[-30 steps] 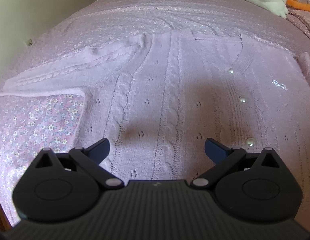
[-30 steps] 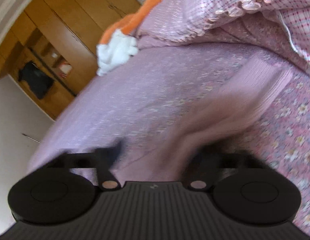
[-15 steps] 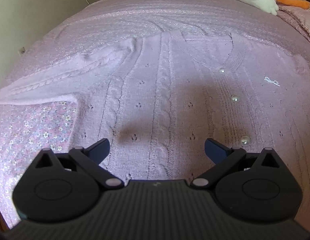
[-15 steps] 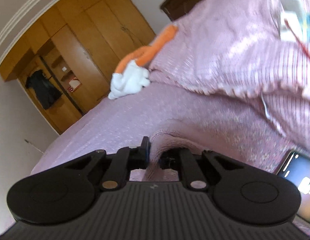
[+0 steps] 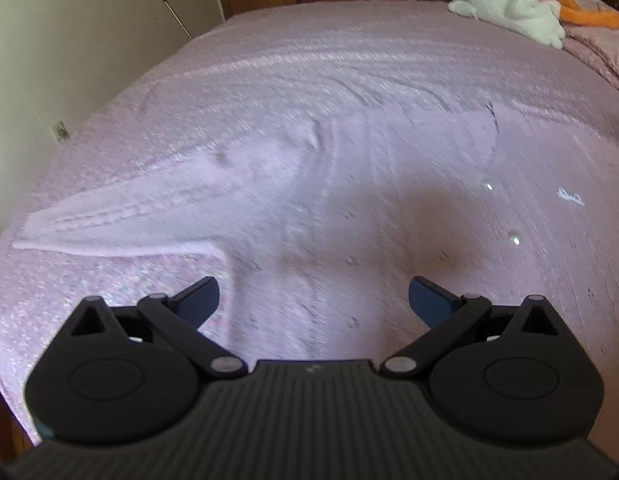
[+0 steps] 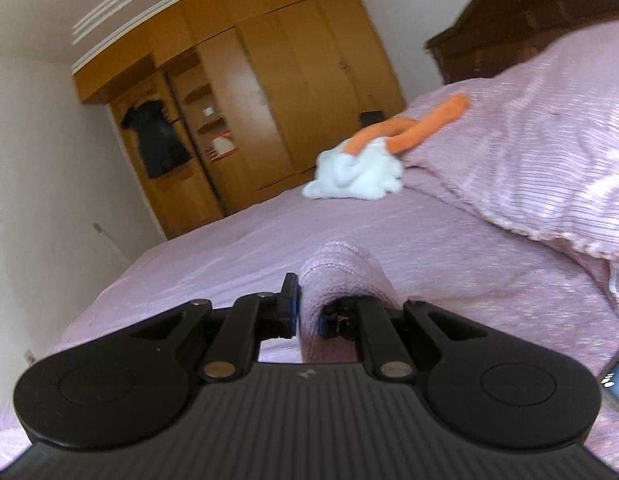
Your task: Fold small clothes
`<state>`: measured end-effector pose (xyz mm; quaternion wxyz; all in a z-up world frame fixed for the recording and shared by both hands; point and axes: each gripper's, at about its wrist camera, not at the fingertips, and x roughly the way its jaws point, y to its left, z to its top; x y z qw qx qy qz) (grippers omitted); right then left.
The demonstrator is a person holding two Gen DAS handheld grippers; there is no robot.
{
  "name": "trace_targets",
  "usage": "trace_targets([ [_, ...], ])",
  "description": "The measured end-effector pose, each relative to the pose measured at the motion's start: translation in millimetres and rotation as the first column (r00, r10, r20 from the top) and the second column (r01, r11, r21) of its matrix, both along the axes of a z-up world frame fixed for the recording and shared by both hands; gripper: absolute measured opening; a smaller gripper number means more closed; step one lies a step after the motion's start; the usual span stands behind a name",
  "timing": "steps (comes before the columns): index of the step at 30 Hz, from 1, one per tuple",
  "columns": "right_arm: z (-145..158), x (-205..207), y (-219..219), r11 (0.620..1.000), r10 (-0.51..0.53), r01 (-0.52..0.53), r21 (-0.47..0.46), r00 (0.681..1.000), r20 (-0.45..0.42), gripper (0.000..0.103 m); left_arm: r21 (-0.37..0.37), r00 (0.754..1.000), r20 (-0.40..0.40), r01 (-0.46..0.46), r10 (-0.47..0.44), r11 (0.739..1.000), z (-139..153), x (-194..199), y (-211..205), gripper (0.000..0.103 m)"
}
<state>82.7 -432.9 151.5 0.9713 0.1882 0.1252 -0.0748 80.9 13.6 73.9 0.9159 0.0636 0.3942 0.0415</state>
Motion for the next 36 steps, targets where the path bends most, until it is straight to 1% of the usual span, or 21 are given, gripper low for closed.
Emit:
trace_targets([
  [4,5.2,17.9,51.3,0.998,0.062,-0.062,-0.007,0.998,-0.009,0.010,-0.014,0.999,0.025,-0.022,0.022,1.000,8.4,-0.7,19.2,0.103],
  [7,6.8,32.1,94.7,0.994,0.105,-0.106,-0.021,0.994,-0.020,0.010,0.009,0.999,0.049,-0.022,0.021,1.000,12.8,-3.1,28.7,0.103],
  [9,3.3,41.1,125.9,0.990,0.135,-0.137,-0.036,0.990,-0.037,0.010,0.027,0.998,0.067,-0.015,0.013,1.000,15.6,-3.5,34.0,0.103],
  [11,-5.0,50.1,159.4,0.984,0.166,-0.170,-0.058,0.984,-0.072,0.010,0.036,0.997,0.080,-0.009,0.006,0.999,16.5,-3.0,39.9,0.103],
  [14,-24.9,60.6,203.5,0.974,0.206,-0.216,-0.070,0.970,-0.133,0.010,0.025,0.996,0.091,-0.013,0.011,1.000,15.2,-1.4,50.0,0.103],
  [20,-78.6,73.8,270.9,0.948,0.305,-0.317,-0.016,0.924,-0.232,0.010,-0.018,0.996,0.077,-0.044,0.045,0.999,1.2,2.4,70.7,0.103],
  [23,-106.8,79.0,296.0,0.937,0.336,-0.350,0.005,0.896,-0.291,0.011,-0.041,0.996,0.061,-0.057,0.059,0.998,-5.6,4.5,79.0,0.103],
  [26,-132.4,96.0,291.4,0.924,0.366,-0.382,0.025,0.862,-0.351,0.012,-0.049,0.997,0.056,-0.054,0.056,0.997,-10.7,5.6,82.9,0.103],
  [27,-138.4,96.3,294.7,0.919,0.376,-0.394,0.028,0.850,-0.369,0.017,-0.049,0.997,0.058,-0.051,0.054,0.997,-12.0,5.3,83.2,0.103],
  [29,-145.1,100.0,288.1,0.913,0.390,-0.407,0.033,0.844,-0.367,0.029,-0.049,0.997,0.057,-0.048,0.051,0.998,-14.4,5.2,82.5,0.103],
  [30,-145.0,95.6,290.4,0.909,0.399,-0.416,0.031,0.843,-0.360,0.033,-0.052,0.997,0.056,-0.045,0.048,0.998,-15.5,5.4,83.4,0.103],
  [31,-143.8,92.4,292.1,0.904,0.409,-0.425,0.035,0.840,-0.357,0.043,-0.057,0.998,0.054,-0.042,0.045,0.998,-16.4,5.4,83.0,0.103],
  [32,-142.2,91.2,292.6,0.904,0.412,-0.426,0.040,0.840,-0.354,0.049,-0.061,0.998,0.053,-0.039,0.042,0.997,-17.6,5.8,82.3,0.103],
  [34,-137.3,84.3,289.0,0.915,0.392,-0.401,0.049,0.852,-0.349,0.055,-0.064,0.998,0.053,-0.032,0.036,0.997,-18.7,6.5,80.6,0.103],
  [36,-131.4,74.3,285.7,0.917,0.389,-0.393,0.060,0.854,-0.344,0.060,-0.070,0.998,0.055,-0.027,0.031,0.997,-18.6,6.5,77.5,0.103],
])
